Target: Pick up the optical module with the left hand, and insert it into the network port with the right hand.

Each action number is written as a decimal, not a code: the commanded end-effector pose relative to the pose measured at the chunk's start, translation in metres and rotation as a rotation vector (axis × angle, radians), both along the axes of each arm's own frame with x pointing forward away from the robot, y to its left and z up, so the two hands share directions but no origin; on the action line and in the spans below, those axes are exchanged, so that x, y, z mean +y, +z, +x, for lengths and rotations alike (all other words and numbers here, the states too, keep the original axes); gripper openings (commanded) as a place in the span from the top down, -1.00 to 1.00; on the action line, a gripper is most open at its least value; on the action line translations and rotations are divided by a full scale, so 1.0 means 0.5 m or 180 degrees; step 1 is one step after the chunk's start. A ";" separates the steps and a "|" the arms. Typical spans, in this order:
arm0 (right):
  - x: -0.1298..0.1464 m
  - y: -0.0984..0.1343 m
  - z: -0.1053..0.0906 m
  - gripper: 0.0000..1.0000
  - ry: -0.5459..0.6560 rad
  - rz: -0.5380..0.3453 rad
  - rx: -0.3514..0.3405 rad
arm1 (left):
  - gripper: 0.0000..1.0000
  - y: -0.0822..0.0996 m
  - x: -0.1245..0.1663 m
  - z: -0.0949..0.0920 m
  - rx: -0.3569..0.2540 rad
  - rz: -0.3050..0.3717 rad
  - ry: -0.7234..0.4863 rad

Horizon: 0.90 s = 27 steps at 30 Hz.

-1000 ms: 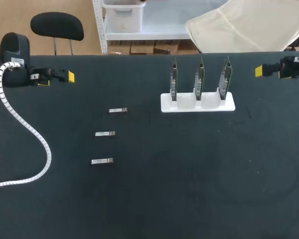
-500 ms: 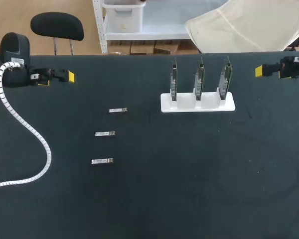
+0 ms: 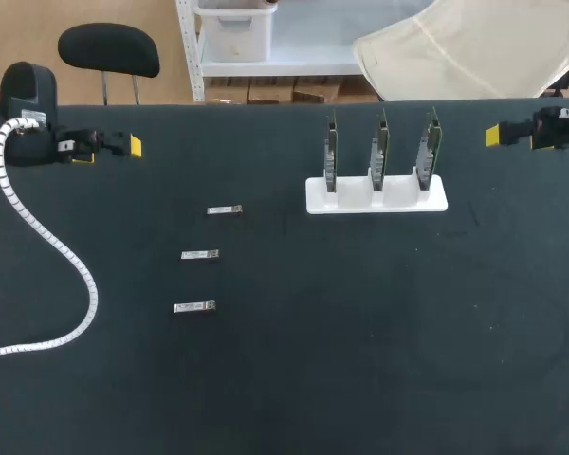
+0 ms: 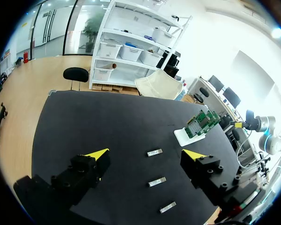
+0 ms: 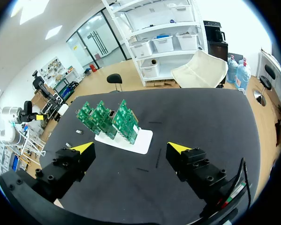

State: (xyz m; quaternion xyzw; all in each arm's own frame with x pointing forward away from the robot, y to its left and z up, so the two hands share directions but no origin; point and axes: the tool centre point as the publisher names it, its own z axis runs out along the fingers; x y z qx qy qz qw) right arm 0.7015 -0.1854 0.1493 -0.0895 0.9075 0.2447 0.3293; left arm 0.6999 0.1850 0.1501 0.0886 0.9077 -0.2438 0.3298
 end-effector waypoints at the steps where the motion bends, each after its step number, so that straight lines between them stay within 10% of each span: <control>1: 0.001 0.003 -0.003 -1.00 -0.0017 -0.0015 0.0002 | -1.00 0.001 0.000 0.000 0.0007 0.0007 0.0002; 14: 0.001 0.003 -0.003 -1.00 -0.0017 -0.0015 0.0002 | -1.00 -0.025 0.004 0.053 -0.0124 0.1089 -0.1006; 27: 0.001 0.003 -0.003 -1.00 -0.0017 -0.0015 0.0002 | -1.00 -0.097 -0.044 0.041 -0.0106 0.1332 -0.2453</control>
